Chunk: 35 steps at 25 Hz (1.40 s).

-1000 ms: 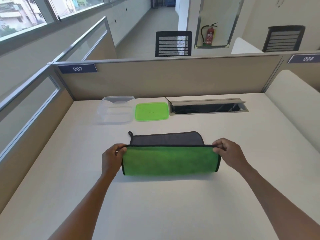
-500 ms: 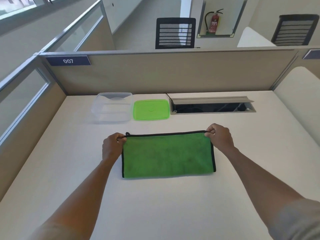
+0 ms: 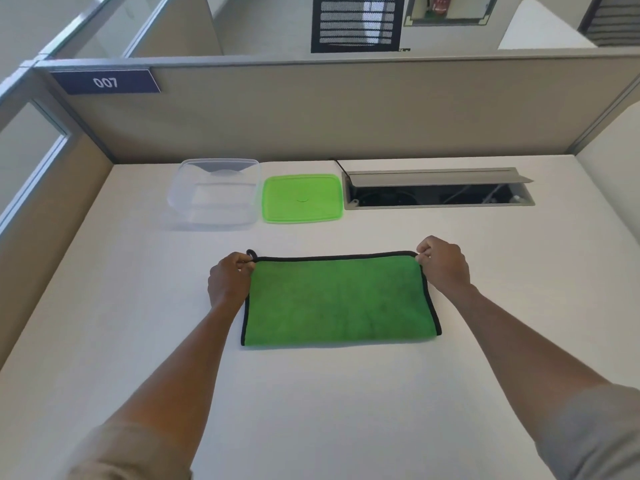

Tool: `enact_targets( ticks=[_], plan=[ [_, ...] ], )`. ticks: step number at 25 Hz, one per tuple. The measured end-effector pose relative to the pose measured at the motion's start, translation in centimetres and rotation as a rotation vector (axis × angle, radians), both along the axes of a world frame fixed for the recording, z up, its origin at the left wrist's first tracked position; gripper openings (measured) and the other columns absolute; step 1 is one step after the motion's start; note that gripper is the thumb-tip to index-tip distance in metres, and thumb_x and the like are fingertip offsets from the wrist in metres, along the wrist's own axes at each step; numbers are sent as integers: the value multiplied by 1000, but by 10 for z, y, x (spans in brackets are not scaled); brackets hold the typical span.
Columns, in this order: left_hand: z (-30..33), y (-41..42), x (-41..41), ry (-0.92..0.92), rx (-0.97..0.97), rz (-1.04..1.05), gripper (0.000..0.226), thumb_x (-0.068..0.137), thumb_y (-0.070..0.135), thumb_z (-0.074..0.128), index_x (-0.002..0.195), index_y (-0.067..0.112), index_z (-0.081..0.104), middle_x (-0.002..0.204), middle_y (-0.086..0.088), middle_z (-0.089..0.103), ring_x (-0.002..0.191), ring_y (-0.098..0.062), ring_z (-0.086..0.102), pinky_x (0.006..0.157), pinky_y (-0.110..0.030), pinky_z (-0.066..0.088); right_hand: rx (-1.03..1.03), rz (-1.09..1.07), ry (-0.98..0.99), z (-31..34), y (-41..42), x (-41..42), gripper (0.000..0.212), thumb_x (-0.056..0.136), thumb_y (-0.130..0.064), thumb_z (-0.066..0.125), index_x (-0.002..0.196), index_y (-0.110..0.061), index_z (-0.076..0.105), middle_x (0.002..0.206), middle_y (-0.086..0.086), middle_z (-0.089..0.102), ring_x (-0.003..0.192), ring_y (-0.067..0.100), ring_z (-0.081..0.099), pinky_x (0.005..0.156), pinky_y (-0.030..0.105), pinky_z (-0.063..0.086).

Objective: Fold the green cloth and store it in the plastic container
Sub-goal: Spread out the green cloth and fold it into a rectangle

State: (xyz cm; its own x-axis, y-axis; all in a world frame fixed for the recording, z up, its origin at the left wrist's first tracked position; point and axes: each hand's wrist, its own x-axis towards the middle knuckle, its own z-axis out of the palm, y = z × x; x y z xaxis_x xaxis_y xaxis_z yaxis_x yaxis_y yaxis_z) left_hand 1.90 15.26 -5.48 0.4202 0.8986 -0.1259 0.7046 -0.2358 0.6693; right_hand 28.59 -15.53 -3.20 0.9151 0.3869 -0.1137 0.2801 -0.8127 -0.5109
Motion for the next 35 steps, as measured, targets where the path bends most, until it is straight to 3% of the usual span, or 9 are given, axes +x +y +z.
enact_targets(
  ticks=[4,7,12,15,19,24,28,30,35],
  plan=[
    [-6,2,-6,-21,-37,68,34,89,30,64,120,16,60,109,-2,70,107,-24,60,86,-36,42,3,-34,-34,-1,-1,-15,29,88,-13,62,117,-15,58,120,4,64,105,27,61,84,39,47],
    [-3,0,-8,92,-54,147,42,84,44,63,118,19,60,110,-5,70,108,-29,60,82,-36,42,20,28,-106,8,16,-56,32,88,-9,60,119,-15,57,119,5,61,102,28,61,83,39,49],
    [6,-14,-1,308,-93,90,40,76,54,66,79,15,62,95,-9,69,83,-30,59,75,-36,45,68,460,31,7,65,-184,30,86,-19,64,116,-15,62,111,4,65,95,21,62,82,34,52],
    [12,-18,4,388,-135,100,45,75,53,69,92,12,62,104,-8,66,99,-31,60,83,-39,39,-10,671,13,-3,94,-247,43,83,-32,71,120,-15,57,111,4,64,96,22,60,85,37,50],
    [10,-21,1,428,-160,80,41,73,48,72,87,17,50,106,-8,65,101,-30,59,80,-38,32,-210,773,-191,-13,117,-285,44,76,-31,76,108,-10,56,100,8,60,90,28,55,78,42,46],
    [5,-12,1,396,-257,56,36,73,41,73,92,15,56,101,-7,63,102,-30,61,83,-36,41,-366,802,-280,-5,134,-291,26,58,-26,81,76,-23,62,69,-5,58,59,16,56,53,27,43],
    [5,-2,2,315,-316,-45,20,73,30,66,71,13,56,81,-4,63,75,-23,60,63,-29,45,-394,795,-327,1,146,-291,23,52,-18,78,61,-27,59,52,-10,51,42,10,49,42,21,34],
    [7,3,0,281,-341,-71,19,75,26,63,66,13,53,73,-3,60,63,-17,54,54,-27,38,-364,791,-308,6,150,-292,23,54,-17,78,66,-27,61,51,-9,52,39,10,49,40,20,33],
    [19,22,-12,266,-370,-61,17,72,29,64,73,12,60,75,-4,65,66,-19,61,58,-27,45,-121,722,-222,13,158,-293,24,80,0,57,101,-10,57,77,9,62,57,32,60,47,32,32]
  ],
)
